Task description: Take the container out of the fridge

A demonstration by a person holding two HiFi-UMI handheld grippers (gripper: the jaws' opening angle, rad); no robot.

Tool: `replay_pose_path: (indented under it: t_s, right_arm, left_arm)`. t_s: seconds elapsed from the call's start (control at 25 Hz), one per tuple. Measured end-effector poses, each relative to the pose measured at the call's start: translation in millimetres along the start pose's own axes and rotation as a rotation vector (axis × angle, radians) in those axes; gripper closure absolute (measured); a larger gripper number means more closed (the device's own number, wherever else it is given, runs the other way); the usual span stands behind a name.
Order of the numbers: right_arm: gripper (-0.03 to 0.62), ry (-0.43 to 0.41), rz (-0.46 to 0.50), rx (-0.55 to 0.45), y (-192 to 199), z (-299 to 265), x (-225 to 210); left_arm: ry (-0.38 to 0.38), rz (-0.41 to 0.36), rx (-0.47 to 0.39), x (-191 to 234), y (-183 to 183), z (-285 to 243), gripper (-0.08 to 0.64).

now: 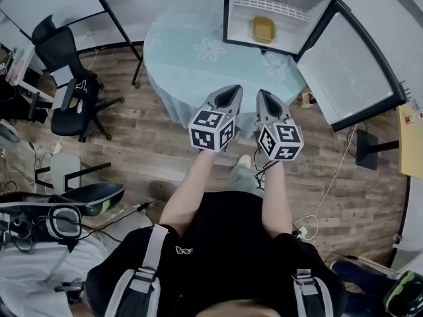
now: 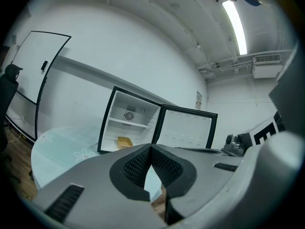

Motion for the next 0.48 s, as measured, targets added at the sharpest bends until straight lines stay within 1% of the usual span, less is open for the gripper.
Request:
replay_pose_path:
  t_s: [0.12, 0.2, 0.32, 0.4, 0.48]
  right_arm:
    - [0.586, -0.006, -0.012, 0.006, -8, -23, -29]
    - [0.586, 0.006, -0.036, 0.018, -9, -36, -57]
    - [0.586, 0.030, -0.072, 0.038, -8, -51, -98]
    - [0.586, 0.027, -0.066, 0.051, -12, -65, -120]
    - [0.586, 0.008, -0.046, 0.067, -16, -80, -135]
  left_arm:
    - [-0.009, 0.002, 0.019, 10, -12, -35, 0.559]
    - [-0.008, 0.001, 0.042, 12, -15, -62, 0.560]
    - [0.007, -0.022, 0.077, 6, -16, -100, 0.560]
    - [0.013, -0.037, 0.082, 4, -21, -125, 0.560]
    - [0.003, -0.031, 0.082, 8, -24, -147, 0.558]
Point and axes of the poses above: the fingertips, and each gripper's own axes: z backward along the fingers, x to its left, y out of its underside, the point moved 7 cm from there along z, backward along the fingers, and after that the axes turned 7 degrees about x, right-handed, at the moved point
